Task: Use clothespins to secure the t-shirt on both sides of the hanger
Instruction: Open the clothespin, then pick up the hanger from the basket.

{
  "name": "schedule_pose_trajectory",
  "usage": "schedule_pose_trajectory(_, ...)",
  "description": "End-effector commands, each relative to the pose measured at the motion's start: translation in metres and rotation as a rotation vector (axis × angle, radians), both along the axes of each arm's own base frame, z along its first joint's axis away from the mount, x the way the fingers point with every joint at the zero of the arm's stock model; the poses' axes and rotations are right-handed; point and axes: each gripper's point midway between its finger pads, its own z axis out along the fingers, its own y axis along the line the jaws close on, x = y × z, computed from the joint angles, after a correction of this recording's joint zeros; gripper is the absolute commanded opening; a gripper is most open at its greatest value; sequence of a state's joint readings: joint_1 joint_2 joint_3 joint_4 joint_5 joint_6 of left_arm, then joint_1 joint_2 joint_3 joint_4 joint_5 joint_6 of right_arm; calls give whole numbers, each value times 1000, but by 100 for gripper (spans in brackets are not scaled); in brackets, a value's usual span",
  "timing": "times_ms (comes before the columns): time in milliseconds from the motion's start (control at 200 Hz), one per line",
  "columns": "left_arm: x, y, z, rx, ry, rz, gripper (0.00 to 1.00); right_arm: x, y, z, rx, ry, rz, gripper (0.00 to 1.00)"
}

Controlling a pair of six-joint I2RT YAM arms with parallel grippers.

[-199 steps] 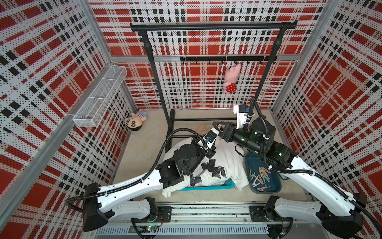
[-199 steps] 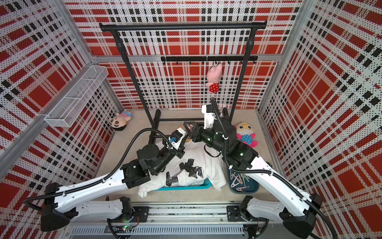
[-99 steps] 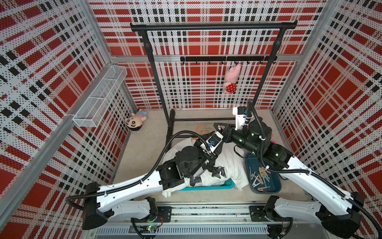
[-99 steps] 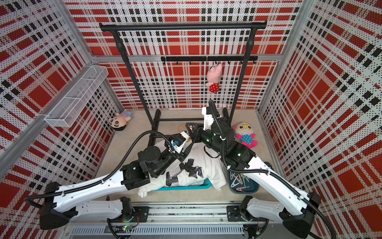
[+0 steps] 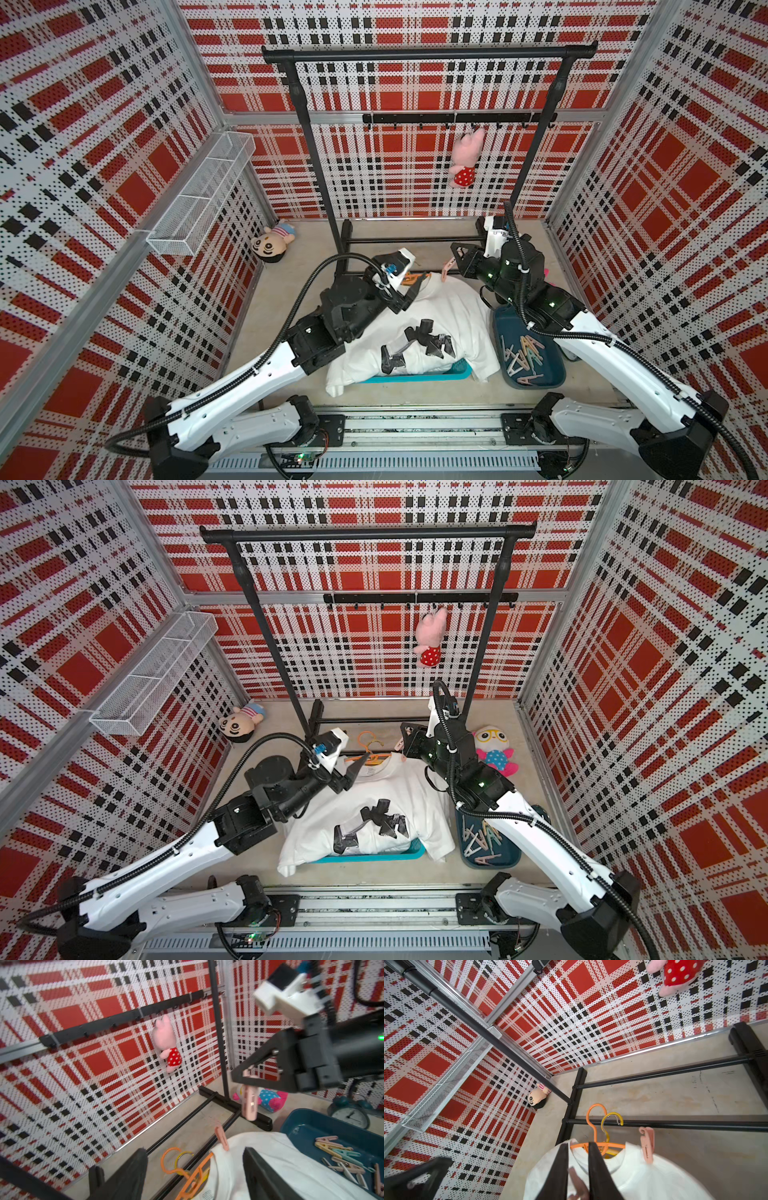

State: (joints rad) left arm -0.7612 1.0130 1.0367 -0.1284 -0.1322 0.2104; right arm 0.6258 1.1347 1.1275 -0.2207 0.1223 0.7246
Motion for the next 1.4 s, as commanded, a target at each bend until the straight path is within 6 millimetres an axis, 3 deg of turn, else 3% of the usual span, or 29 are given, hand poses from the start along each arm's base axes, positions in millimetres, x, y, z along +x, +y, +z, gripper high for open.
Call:
schedule_pose_trajectory(0, 3, 19, -12, 14, 155, -44, 79, 11, -14, -7, -38, -10, -38, 0)
schedule_pose_trajectory(135, 18, 66, -30, 68, 257, 129, 83, 21, -15, -11, -96, -30, -22, 0)
schedule_pose_trajectory(366, 12, 114, -104, 274, 452, 274, 82, 34, -3, -8, -187, -100, 28, 0)
schedule_pose_trajectory(506, 22, 120, -123, 308, 480, 301, 78, 35, 6, -5, -177, -129, 70, 0)
schedule_pose_trajectory(646, 44, 132, -140, 316, 554, 409, 74, 35, 11, -8, -184, -136, 99, 0)
schedule_pose_trajectory(802, 40, 148, -175, 395, 647, 473, 73, 35, 14, -12, -195, -135, 119, 0)
schedule_pose_trajectory(877, 42, 158, -176, 411, 628, 529, 73, 35, 19, -14, -201, -134, 143, 0)
schedule_pose_trajectory(1208, 46, 127, -185, 369, 632, 408, 66, 36, 33, -24, -224, -128, 222, 0)
schedule_pose_trajectory(1398, 43, 118, -209, 439, 640, 371, 62, 39, 35, -25, -289, -119, 243, 0)
